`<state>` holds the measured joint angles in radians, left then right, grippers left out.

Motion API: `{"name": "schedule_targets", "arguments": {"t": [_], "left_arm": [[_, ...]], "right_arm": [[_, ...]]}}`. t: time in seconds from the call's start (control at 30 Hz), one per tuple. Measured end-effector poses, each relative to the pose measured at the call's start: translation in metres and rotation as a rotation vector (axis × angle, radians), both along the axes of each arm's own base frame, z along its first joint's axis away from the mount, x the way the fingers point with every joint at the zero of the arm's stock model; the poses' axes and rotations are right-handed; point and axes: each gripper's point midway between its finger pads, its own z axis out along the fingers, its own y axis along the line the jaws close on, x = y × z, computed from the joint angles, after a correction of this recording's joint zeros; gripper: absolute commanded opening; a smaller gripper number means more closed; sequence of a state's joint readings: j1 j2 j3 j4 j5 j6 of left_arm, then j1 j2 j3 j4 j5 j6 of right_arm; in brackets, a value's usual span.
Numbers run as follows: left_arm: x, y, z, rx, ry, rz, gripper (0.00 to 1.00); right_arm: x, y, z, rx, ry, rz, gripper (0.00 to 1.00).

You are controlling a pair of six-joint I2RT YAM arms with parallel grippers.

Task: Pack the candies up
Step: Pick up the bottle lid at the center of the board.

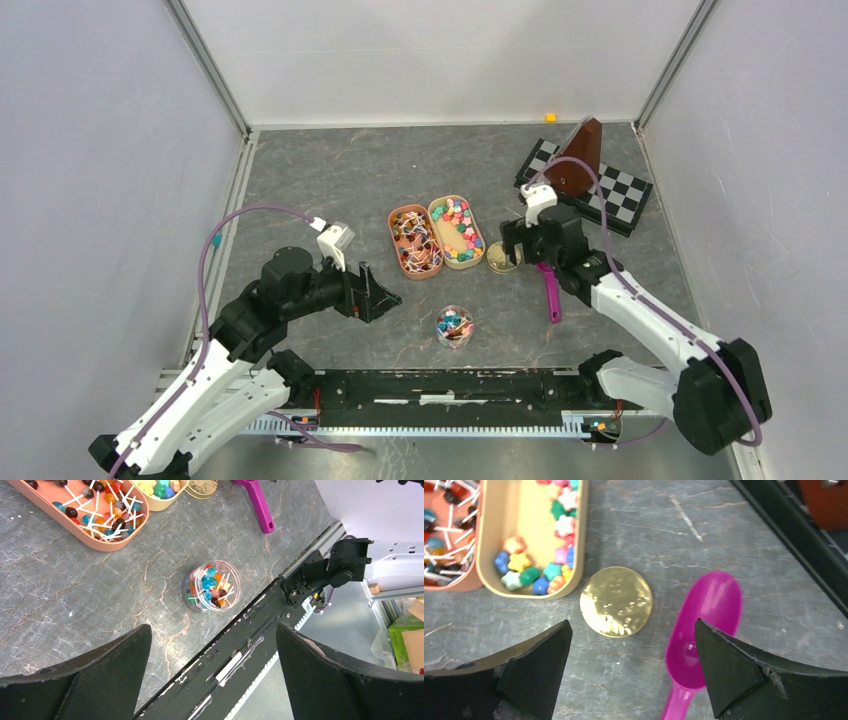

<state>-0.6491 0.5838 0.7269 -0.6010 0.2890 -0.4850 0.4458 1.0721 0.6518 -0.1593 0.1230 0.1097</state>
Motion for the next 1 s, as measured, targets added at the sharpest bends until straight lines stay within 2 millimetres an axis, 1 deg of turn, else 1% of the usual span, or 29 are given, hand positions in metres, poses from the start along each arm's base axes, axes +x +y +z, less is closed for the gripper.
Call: {"name": "schedule_targets", "arguments": {"t": [0.13, 0.23, 0.4, 0.5, 0.83, 1.0], "left_arm": [[0.0, 0.0, -0.001, 0.003, 0.005, 0.0, 1.0], [0.001, 0.0, -0.001, 0.004, 0.005, 0.0, 1.0], [0.001, 0.0, -0.002, 0.005, 0.005, 0.0, 1.0], [0.001, 0.0, -0.002, 0.004, 0.006, 0.0, 1.0], [0.001, 0.0, -0.002, 0.005, 0.006, 0.0, 1.0], [0.001, -0.001, -0.003, 0.009, 0.011, 0.0, 1.0]], "right_arm": [[-0.002, 0.021, -0.015, -0.024, 0.073, 0.088, 0.98], [-0.005, 0.03, -0.029, -0.042, 0.129, 0.131, 0.98], [-0.008, 0.033, -0.052, -0.063, 0.202, 0.153, 0.98], [-0.008, 0.034, -0.062, -0.073, 0.232, 0.156, 0.98], [0.008, 0.04, -0.08, -0.102, 0.272, 0.147, 0.98], [0.012, 0.037, -0.09, -0.108, 0.292, 0.136, 0.98]]}}
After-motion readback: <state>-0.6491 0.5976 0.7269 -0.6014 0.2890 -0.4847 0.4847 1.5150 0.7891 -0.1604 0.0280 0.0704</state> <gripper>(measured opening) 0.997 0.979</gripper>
